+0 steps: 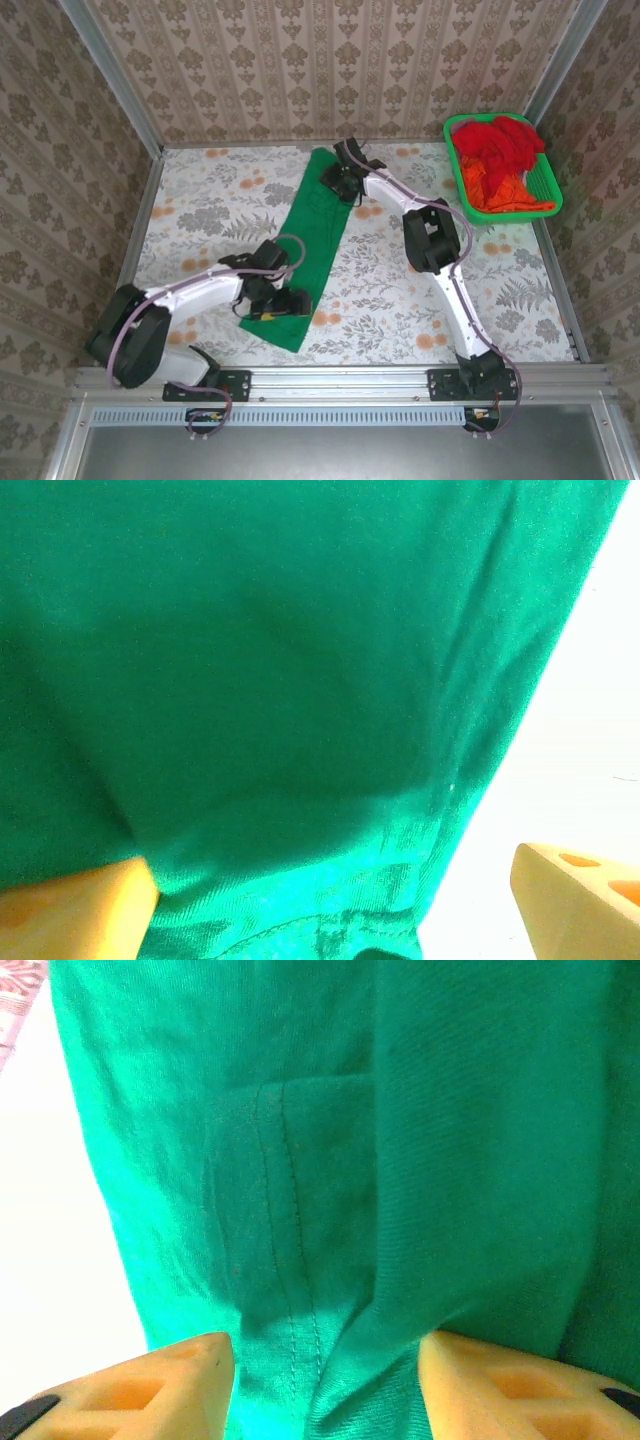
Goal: Fold and stack the t-shirts
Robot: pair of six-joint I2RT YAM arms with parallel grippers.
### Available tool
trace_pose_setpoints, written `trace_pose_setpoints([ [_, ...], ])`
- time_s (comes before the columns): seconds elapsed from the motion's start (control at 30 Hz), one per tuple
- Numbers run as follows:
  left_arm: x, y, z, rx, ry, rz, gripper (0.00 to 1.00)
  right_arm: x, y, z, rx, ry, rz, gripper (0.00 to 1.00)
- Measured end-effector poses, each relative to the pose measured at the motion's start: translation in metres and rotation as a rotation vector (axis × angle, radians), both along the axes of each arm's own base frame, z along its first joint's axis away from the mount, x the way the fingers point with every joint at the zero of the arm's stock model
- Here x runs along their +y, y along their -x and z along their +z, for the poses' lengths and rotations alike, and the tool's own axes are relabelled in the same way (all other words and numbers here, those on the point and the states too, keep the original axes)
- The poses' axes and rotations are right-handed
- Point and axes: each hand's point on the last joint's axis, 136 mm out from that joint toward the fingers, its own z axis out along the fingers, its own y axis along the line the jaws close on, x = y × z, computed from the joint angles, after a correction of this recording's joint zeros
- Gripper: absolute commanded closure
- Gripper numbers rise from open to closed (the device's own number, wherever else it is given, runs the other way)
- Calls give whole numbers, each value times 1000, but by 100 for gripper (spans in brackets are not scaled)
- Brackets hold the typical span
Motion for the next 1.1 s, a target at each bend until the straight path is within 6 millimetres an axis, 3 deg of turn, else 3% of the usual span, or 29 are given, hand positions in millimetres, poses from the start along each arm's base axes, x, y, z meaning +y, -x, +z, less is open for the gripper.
trace_pose_setpoints([
  [0.13, -25, -2, 1, 24, 19, -60, 7, 13, -19, 2, -45, -20, 19, 44],
  [0.37, -67, -5, 9, 29, 95, -175, 6, 34, -35, 9, -129, -91, 97, 38],
  [0.53, -72, -6, 16, 4, 123, -215, 5, 37, -37, 14, -167, -92, 160, 25],
  [0.6, -70, -13, 31, -22, 159, -202, 4, 37, -37, 17, -194, -65, 199, 19],
  [0.73, -58, -41, 75, -129, 256, -136, 1, 32, -28, 28, -231, 22, 284, 10],
  [0.83, -39, -70, 107, -228, 309, -65, 0, 19, -10, 48, -262, 97, 335, 3],
  [1.0, 15, -107, 119, -301, 312, 78, 0, -11, 37, 102, -408, 195, 385, 0],
  [1.1, 42, -118, 121, -347, 296, 109, 0, -30, 73, 124, -502, 248, 412, 0],
])
